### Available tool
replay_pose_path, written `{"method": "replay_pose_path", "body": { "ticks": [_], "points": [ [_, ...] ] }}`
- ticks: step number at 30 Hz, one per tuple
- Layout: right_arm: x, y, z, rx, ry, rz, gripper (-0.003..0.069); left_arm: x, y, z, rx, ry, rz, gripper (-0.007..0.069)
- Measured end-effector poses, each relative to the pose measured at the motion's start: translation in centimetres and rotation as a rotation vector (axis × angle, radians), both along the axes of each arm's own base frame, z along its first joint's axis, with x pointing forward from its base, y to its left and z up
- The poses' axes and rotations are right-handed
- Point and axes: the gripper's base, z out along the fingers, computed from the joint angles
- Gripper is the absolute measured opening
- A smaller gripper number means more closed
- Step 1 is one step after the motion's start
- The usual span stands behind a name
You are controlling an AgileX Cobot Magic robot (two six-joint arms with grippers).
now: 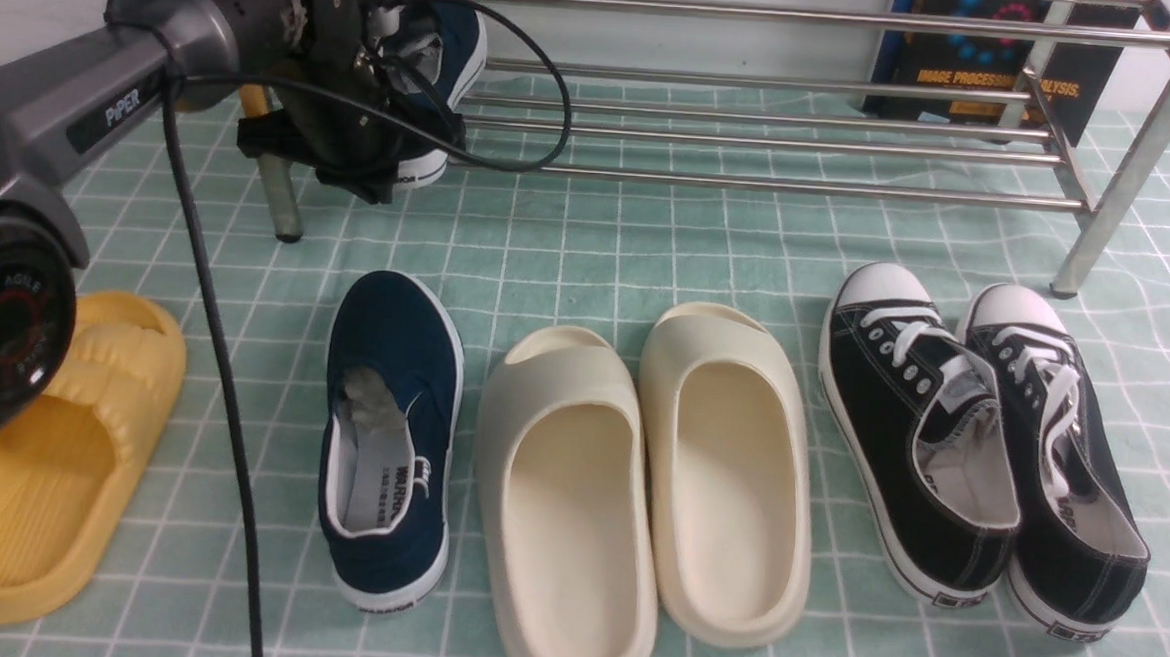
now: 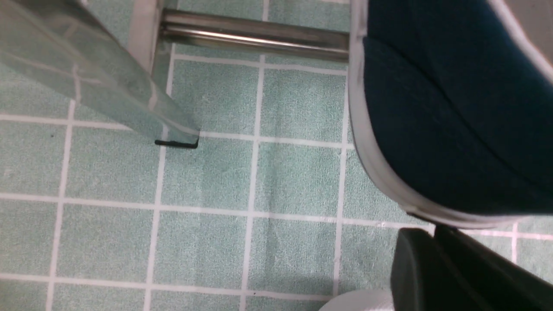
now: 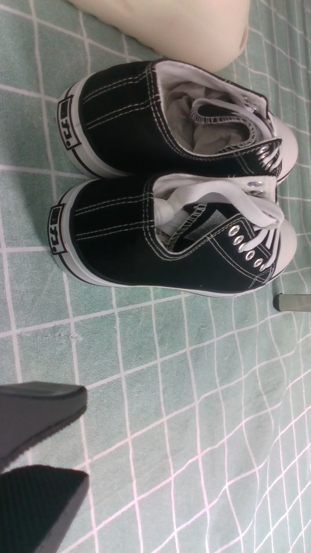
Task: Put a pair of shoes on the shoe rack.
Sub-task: Use the left arm to put a shoe into the shoe rack, then use the left arm to grab the shoe closest to it
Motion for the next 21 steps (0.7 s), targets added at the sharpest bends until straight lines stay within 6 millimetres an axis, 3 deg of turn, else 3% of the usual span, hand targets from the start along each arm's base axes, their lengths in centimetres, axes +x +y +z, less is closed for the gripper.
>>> {"method": "replay_pose_path", "body": {
  "ticks": [4, 6, 7, 10, 16, 17, 18, 19, 21],
  "points": [
    [0.0, 0.0, 0.0, 0.000, 0.000, 0.000, 0.0239, 0.0, 0.1, -0.1, 0.002, 0.000, 0.009, 0.0169],
    [0.0, 0.0, 0.0, 0.000, 0.000, 0.000, 0.0239, 0.0, 0.1, 0.0, 0.005, 0.006, 0.011, 0.0264],
    [0.0, 0.0, 0.0, 0.000, 0.000, 0.000, 0.0239, 0.0, 0.1, 0.0, 0.007, 0.004, 0.011, 0.0264],
    [0.0, 0.0, 0.0, 0.000, 0.000, 0.000, 0.0239, -0.3, 0.2, 1.4, 0.009, 0.008, 0.015, 0.0342],
    [0.0, 0.0, 0.0, 0.000, 0.000, 0.000, 0.0239, -3.4, 1.0, 9.4, 0.041, 0.026, 0.009, 0.0382],
    [0.0, 0.0, 0.0, 0.000, 0.000, 0.000, 0.0239, -3.5, 1.0, 9.6, 0.042, 0.025, 0.008, 0.0382],
    [0.0, 0.0, 0.0, 0.000, 0.000, 0.000, 0.0239, -4.5, 1.1, 11.7, 0.031, 0.003, -0.008, 0.0383],
    [0.0, 0.0, 0.0, 0.000, 0.000, 0.000, 0.0239, -4.6, 1.1, 11.8, 0.032, 0.000, -0.009, 0.0383],
    [0.0, 0.0, 0.0, 0.000, 0.000, 0.000, 0.0239, -6.2, 0.9, 14.1, -0.020, -0.027, -0.035, 0.0381]
  ]
}}
